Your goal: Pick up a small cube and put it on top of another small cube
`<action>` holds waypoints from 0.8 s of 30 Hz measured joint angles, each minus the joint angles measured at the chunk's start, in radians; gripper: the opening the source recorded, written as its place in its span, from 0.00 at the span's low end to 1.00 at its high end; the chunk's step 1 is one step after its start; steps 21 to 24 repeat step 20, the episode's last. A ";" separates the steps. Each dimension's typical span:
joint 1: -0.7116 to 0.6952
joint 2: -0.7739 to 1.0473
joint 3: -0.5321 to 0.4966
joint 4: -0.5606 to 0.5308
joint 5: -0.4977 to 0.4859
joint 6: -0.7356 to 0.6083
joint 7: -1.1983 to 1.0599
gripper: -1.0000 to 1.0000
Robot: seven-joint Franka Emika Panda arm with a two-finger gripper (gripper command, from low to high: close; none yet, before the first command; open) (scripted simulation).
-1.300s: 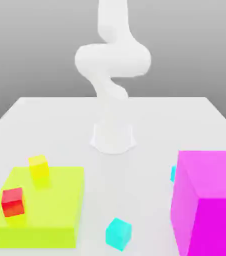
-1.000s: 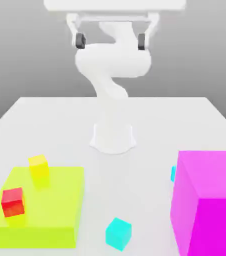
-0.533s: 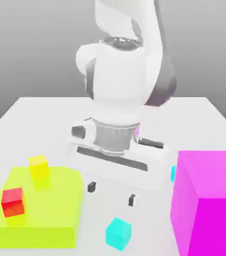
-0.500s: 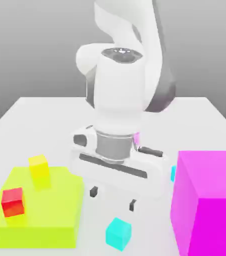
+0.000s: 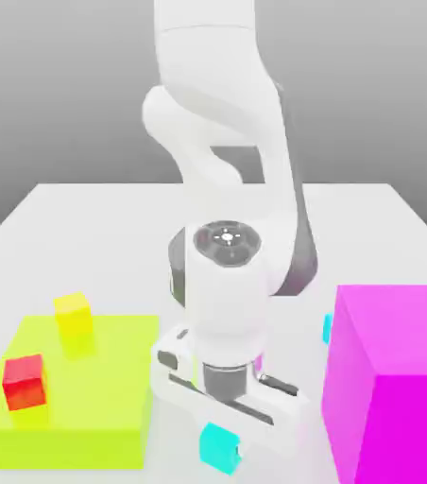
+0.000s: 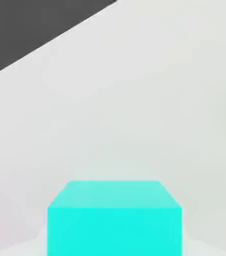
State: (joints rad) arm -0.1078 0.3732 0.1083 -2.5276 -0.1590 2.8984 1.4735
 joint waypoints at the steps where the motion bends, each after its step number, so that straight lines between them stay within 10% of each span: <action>1: -0.010 -0.031 0.013 -0.006 0.013 -0.024 -0.010 0.00; 12: -0.322 -0.349 -0.143 0.065 0.139 -0.413 0.009 0.00; 16: -0.385 -0.278 -0.135 0.074 0.164 -0.348 0.019 0.00; 17: -0.382 -0.258 -0.135 0.071 0.166 -0.326 0.019 1.00; 24: -0.382 -0.258 -0.135 0.071 0.166 -0.326 0.019 1.00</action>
